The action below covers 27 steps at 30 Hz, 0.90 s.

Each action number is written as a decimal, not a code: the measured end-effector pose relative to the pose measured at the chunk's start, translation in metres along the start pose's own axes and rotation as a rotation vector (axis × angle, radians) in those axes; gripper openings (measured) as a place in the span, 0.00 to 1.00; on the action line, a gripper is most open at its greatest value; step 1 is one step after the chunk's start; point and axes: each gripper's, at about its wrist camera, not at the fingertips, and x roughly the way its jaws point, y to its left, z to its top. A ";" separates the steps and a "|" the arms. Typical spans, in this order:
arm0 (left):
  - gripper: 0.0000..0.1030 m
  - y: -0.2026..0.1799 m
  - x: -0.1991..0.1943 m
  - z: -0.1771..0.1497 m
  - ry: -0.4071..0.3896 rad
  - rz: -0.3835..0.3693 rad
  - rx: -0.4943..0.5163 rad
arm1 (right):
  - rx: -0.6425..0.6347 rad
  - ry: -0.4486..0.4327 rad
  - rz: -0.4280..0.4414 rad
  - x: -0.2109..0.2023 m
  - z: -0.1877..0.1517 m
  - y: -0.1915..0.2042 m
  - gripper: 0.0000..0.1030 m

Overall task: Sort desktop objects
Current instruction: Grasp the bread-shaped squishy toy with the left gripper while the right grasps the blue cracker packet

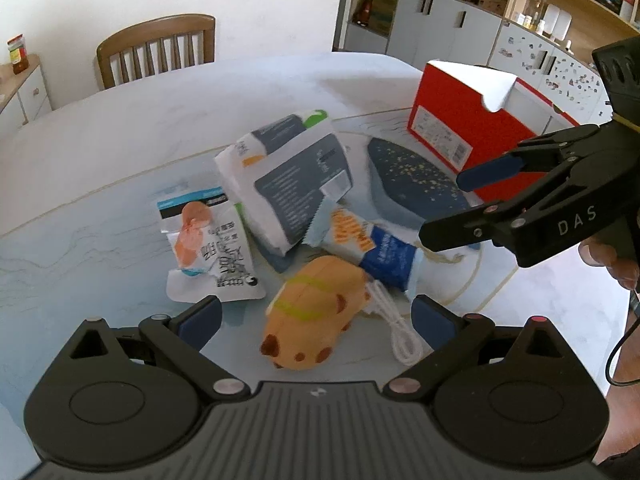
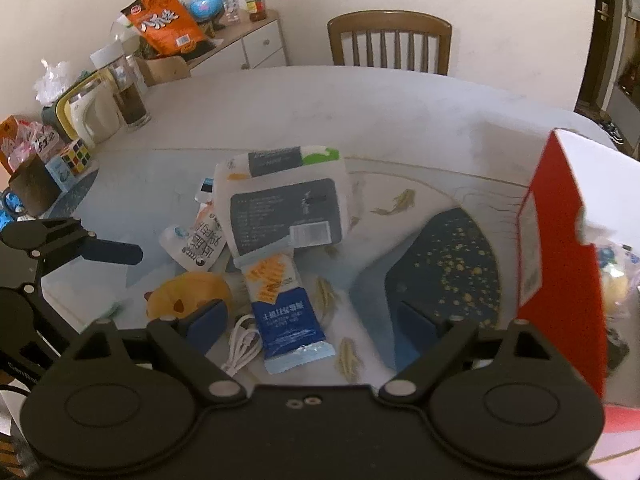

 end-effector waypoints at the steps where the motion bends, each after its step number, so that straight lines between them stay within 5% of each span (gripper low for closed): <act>1: 0.98 0.002 0.002 0.000 0.003 0.001 -0.003 | -0.004 0.004 0.001 0.004 0.000 0.001 0.88; 27: 0.92 0.011 0.024 -0.009 -0.002 -0.002 -0.003 | -0.092 0.099 0.037 0.063 0.009 0.020 0.58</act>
